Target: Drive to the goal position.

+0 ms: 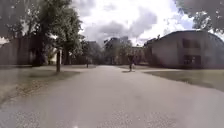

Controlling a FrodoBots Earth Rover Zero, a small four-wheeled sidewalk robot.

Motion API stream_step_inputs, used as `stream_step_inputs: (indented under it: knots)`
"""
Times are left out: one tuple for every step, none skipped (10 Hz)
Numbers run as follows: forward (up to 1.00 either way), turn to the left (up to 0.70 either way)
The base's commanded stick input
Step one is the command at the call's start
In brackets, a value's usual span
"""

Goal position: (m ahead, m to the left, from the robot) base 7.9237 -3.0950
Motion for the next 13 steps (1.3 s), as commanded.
stream_step_inputs:
  knots:
    - [0.85,0.0]
    - [0.85,0.0]
    - [0.85,0.0]
    - [0.85,0.0]
    - [0.85,0.0]
    - [0.85,0.0]
    - [0.85,0.0]
    - [0.85,0.0]
    - [0.85,0.0]
    - [0.85,0.0]
    - [0.85,0.0]
    - [0.85,0.0]
    - [0.85,0.0]
